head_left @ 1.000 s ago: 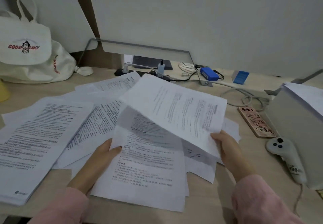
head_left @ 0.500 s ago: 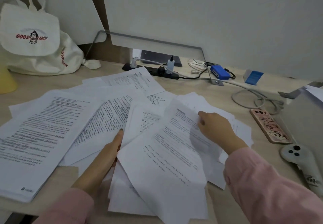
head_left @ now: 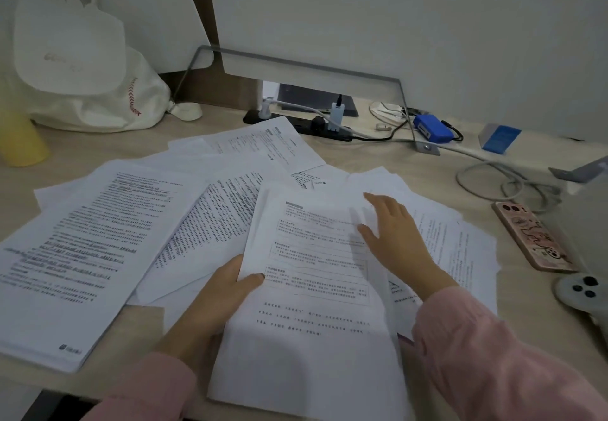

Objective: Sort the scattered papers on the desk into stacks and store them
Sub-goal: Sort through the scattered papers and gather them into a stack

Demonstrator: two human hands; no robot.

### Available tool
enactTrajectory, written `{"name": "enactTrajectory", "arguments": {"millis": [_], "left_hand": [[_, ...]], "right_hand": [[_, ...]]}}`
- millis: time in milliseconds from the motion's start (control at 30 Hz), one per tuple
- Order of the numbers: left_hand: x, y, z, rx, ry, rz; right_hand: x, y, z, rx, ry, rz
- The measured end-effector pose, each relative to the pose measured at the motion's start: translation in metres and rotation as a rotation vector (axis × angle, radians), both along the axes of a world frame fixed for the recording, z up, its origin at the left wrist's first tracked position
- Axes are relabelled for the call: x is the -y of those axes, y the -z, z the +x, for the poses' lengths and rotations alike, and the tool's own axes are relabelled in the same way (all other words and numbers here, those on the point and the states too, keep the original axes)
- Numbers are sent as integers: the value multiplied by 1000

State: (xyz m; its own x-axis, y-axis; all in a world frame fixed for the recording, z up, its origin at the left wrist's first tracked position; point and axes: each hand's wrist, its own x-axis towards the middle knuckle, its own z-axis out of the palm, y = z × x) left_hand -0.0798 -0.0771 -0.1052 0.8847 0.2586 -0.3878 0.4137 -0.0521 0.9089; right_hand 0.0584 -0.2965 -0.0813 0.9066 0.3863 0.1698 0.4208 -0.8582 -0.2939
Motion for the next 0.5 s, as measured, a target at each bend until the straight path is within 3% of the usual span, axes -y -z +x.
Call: {"name": "enactTrajectory", "arguments": {"millis": [200,333,500], "left_hand": [[2,2,0,8,-89,34],[5,4,-2,39,-197,-5],[9,4,-5,85,-255,-80]], "right_hand": [[72,11,-31,-148,133,-18],[98,11,-55,-274,90,-166],[101,10,-66,-144,97,-230]]}}
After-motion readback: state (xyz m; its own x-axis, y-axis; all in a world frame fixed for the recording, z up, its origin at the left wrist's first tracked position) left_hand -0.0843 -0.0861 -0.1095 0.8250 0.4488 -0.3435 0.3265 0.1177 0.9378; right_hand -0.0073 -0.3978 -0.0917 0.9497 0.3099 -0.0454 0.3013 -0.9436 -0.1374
